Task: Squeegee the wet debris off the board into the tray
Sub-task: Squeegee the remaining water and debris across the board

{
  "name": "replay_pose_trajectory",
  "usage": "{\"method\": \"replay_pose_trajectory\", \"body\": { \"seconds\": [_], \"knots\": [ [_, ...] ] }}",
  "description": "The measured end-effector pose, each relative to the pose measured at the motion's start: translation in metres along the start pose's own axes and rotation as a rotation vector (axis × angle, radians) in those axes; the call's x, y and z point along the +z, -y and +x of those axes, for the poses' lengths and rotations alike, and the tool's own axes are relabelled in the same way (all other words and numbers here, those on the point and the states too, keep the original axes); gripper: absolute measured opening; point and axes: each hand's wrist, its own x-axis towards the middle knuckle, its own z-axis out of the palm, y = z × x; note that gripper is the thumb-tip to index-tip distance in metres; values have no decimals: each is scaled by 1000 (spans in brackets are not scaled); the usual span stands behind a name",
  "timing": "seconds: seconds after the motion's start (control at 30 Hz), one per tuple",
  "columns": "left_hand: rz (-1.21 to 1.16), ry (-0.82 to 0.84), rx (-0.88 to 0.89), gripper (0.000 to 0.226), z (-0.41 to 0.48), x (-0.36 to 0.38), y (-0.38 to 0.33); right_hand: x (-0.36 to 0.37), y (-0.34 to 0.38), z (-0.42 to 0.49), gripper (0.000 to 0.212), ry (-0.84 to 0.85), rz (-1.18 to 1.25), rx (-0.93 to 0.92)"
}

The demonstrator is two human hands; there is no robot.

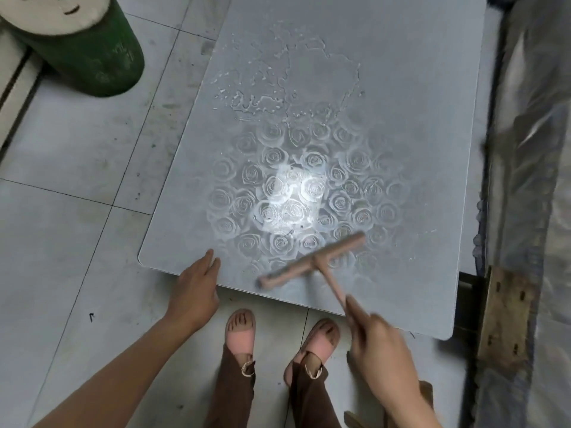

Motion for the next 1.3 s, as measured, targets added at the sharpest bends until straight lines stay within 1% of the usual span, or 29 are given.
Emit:
{"method": "replay_pose_trajectory", "body": {
  "seconds": [0.07,0.1,0.23,0.3,0.37,0.43,0.5,0.57,0.6,0.67,0.73,0.8,0.87,0.97,1.03,1.1,1.13,1.2,1.23,1.3],
  "knots": [
    [38,-8,-16,63,0,-5,15,14,11,-22,51,94,-22,37],
    [43,-4,-30,63,2,-8,20,21,20,-22,52,94,-20,44],
    [40,-18,-96,64,5,-16,49,38,81,32,46,-18,-20,-8],
    [42,-16,-119,63,5,-18,61,29,108,60,41,-23,15,-18],
    [37,-9,-159,64,5,-20,71,18,113,65,40,-58,43,-14],
    [27,1,-189,66,6,-22,79,14,104,41,39,-69,40,4],
    [20,5,-207,68,9,-25,86,16,95,6,40,21,7,58],
    [10,3,-221,69,12,-29,94,21,100,-10,44,120,-22,115],
    [5,0,-228,69,14,-30,98,23,105,-6,46,127,-36,128],
    [-9,12,-246,70,17,-34,103,29,120,19,45,78,-43,90],
    [-65,50,-277,71,18,-36,104,29,145,56,40,28,1,57],
    [-177,76,-313,69,19,-39,105,25,173,94,37,21,65,57],
    [-290,81,-336,68,20,-41,107,18,185,104,37,0,86,60],
    [-335,79,-346,68,24,-43,114,17,165,59,36,-29,54,48],
    [-357,88,-372,66,28,-46,119,26,151,19,40,62,20,109],
    [-405,81,-395,60,31,-48,123,37,154,5,50,153,-8,147],
    [-431,81,-407,59,33,-50,125,41,162,10,54,162,-35,128],
    [-489,73,-432,57,34,-51,130,49,186,40,55,86,-64,30],
    [-516,71,-435,55,35,-51,131,48,201,63,52,45,-65,6],
    [-565,66,-429,47,34,-50,134,40,236,107,42,50,-12,7]
  ]
}}
